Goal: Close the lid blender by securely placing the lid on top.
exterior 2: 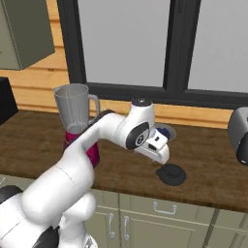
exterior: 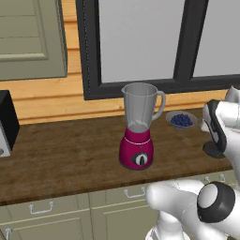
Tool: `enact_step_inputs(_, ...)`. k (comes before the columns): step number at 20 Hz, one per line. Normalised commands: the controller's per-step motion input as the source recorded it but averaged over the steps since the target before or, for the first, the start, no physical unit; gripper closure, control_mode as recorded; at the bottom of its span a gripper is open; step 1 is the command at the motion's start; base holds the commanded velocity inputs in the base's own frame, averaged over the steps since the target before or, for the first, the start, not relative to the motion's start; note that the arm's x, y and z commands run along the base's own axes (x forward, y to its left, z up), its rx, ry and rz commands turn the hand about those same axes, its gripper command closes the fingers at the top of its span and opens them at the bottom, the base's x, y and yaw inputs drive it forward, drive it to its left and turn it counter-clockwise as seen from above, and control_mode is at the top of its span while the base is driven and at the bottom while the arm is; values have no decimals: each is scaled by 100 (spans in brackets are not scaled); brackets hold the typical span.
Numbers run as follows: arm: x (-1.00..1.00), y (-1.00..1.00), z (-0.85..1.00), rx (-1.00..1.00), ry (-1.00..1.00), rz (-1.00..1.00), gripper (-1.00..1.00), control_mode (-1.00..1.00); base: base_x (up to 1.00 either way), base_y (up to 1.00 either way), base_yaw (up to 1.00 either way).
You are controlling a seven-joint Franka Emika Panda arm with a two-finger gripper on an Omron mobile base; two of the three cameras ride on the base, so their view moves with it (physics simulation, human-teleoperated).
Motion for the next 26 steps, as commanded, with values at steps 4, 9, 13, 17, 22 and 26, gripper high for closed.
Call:
enact_step_inputs(4, 40, -66, -62, 18, 10, 0, -100, -100, 0, 0, 0)
enact_step_inputs(9, 31, -19, -44, 6, 0, 0, -100, -100, 0, 0, 0)
enact_step_inputs(13, 24, -15, -64, 2, 6, 0, -100, -100, 0, 0, 0)
enact_step_inputs(17, 33, -9, -54, 0, 8, 0, -100, -100, 0, 0, 0)
enact_step_inputs(22, 38, -15, -24, 0, 5, 0, -100, -100, 0, 0, 0)
enact_step_inputs(26, 23, -31, -24, 0, 3, 0, -100, -100, 0, 0, 0)
